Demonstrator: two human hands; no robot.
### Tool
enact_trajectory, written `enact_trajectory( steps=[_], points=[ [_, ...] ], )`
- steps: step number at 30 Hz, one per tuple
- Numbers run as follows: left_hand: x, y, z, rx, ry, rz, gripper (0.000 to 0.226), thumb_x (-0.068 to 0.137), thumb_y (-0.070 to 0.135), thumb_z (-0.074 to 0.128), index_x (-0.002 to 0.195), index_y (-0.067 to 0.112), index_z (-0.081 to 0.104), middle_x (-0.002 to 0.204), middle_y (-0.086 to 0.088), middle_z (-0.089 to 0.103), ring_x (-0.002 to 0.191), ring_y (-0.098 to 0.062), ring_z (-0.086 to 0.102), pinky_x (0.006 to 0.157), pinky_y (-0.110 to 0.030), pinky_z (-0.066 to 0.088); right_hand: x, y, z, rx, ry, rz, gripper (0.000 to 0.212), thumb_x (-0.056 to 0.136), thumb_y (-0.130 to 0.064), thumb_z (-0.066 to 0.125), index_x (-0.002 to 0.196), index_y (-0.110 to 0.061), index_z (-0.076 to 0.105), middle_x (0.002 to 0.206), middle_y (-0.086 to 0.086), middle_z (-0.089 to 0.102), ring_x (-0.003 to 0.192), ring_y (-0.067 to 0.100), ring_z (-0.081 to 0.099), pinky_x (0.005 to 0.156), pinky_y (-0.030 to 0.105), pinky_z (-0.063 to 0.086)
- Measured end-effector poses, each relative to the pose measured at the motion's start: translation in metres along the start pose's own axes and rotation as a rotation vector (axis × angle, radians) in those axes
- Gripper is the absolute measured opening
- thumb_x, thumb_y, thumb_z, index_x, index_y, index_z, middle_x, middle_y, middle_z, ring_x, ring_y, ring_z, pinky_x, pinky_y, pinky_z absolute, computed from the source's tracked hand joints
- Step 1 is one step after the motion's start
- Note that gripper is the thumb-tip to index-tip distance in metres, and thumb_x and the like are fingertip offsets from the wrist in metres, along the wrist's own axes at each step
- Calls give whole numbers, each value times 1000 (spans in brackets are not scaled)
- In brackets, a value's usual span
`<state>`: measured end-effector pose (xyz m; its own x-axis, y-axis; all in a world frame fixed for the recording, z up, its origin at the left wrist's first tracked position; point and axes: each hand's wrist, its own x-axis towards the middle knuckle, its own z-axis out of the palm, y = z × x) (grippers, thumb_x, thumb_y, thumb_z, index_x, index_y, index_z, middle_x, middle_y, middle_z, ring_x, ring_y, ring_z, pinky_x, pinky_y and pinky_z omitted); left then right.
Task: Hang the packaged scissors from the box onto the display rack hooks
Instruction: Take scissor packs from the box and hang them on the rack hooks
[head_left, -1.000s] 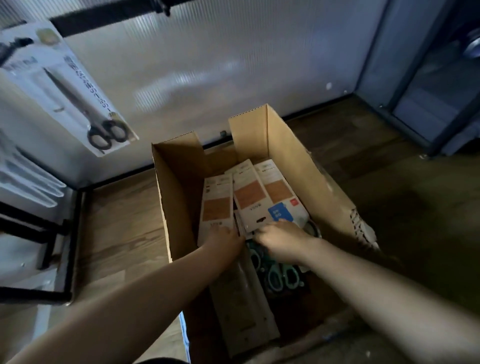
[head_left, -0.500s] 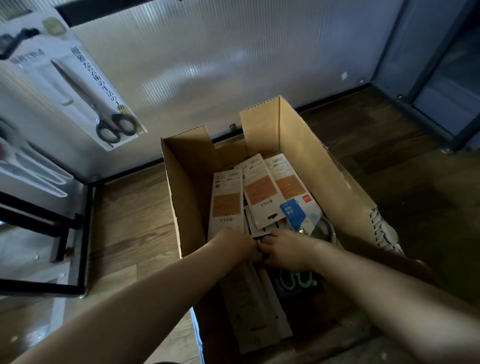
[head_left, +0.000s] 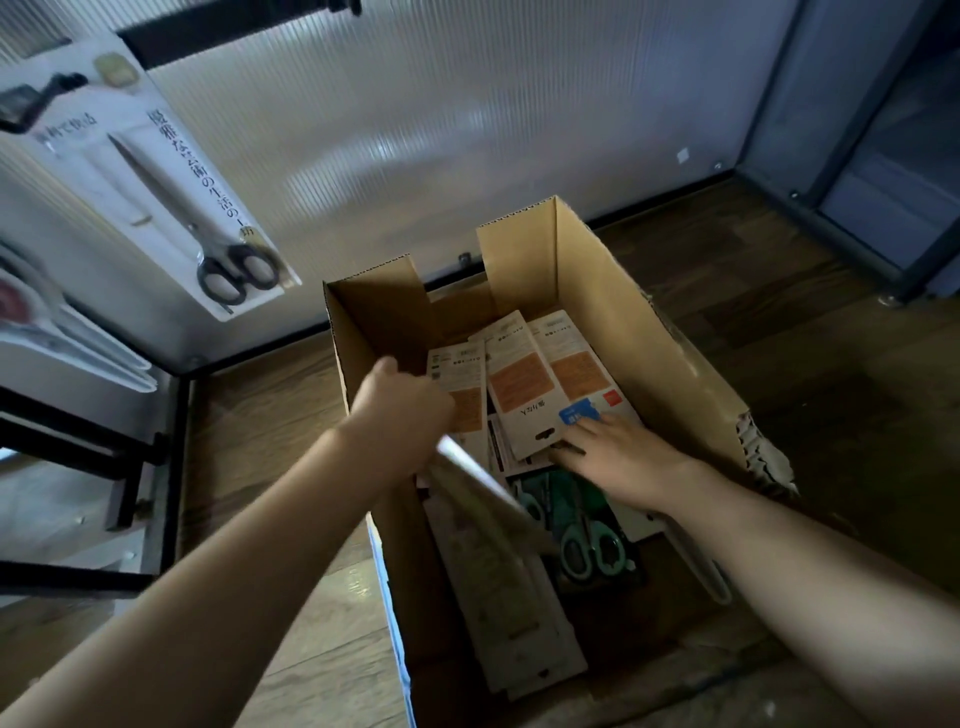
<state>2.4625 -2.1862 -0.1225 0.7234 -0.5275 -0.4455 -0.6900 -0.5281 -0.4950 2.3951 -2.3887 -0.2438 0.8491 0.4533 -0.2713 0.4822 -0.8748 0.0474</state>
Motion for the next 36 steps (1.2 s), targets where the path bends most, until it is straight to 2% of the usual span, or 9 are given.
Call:
enact_trajectory(
  steps=[6, 10, 13, 19, 23, 26, 28, 33, 36],
  points=[
    [-23, -40, -13, -412, 328, -372, 22, 91, 42, 56, 105, 26, 62, 92, -2, 61, 88, -26, 59, 64, -28, 38, -5, -1, -7, -103, -113, -13, 50, 95, -8, 44, 143, -12, 32, 148, 12, 27, 137, 28, 25, 107, 37, 27],
    [-26, -40, -4, -679, 566, -484, 25, 90, 35, 58, 112, 21, 62, 92, -10, 65, 83, -36, 60, 63, -33, 42, -8, 6, -7, -122, -121, 12, 51, 94, -6, 43, 144, -13, 30, 150, 10, 23, 138, 28, 22, 108, 38, 26],
    [-19, -30, -3, -867, 576, -539, 29, 89, 27, 60, 117, 20, 53, 101, -14, 65, 90, -41, 58, 68, -38, 42, -10, 9, 0, 34, -98, 227, 60, 93, -1, 42, 148, -12, 20, 153, 10, 18, 138, 28, 21, 110, 35, 27],
    [-13, -14, -6, -1116, 562, -523, 24, 87, 21, 61, 104, 14, 45, 100, -11, 63, 89, -39, 56, 68, -36, 41, 13, 21, -7, 99, -242, 430, 84, 93, -11, 47, 149, -11, -15, 159, 9, 0, 146, 27, -8, 119, 41, -2],
    [-18, -15, -8, -1200, 591, -512, 23, 87, 20, 62, 99, 15, 43, 94, -5, 60, 86, -32, 58, 71, -39, 50, 27, 20, -14, 24, -297, 418, 74, 88, -20, 56, 149, -10, 15, 151, 11, 25, 142, 30, 12, 118, 45, 6],
    [-17, -16, -8, -1345, 592, -529, 25, 87, 21, 63, 95, 14, 40, 84, 7, 53, 75, -16, 56, 55, -25, 49, 30, 17, -28, -57, -269, 406, 33, 89, -16, 54, 122, -16, 54, 130, 6, 48, 125, 27, 37, 109, 44, 25],
    [-15, -12, -11, -1570, 541, -506, 24, 88, 22, 63, 100, 14, 43, 89, 7, 56, 77, -5, 57, 53, -17, 49, 28, 18, -36, -47, -229, 383, 16, 91, -13, 50, 101, -17, 62, 113, 4, 57, 111, 25, 49, 101, 42, 33],
    [-23, -13, -24, -2397, 331, -238, 28, 91, 1, 50, 117, 14, 52, 108, -9, 62, 94, -23, 64, 74, -36, 58, 22, 25, -46, 231, -165, 361, 25, 90, -8, 48, 69, -18, 41, 80, -1, 47, 67, 14, 44, 58, 24, 34],
    [-29, -15, -28, -2624, 295, -91, 35, 87, -5, 43, 115, 11, 56, 105, -14, 63, 95, -28, 63, 80, -45, 55, 17, 24, -57, 365, -182, 376, 29, 91, -4, 42, 69, -20, 34, 71, -1, 42, 58, 12, 38, 50, 23, 31]
  ],
)
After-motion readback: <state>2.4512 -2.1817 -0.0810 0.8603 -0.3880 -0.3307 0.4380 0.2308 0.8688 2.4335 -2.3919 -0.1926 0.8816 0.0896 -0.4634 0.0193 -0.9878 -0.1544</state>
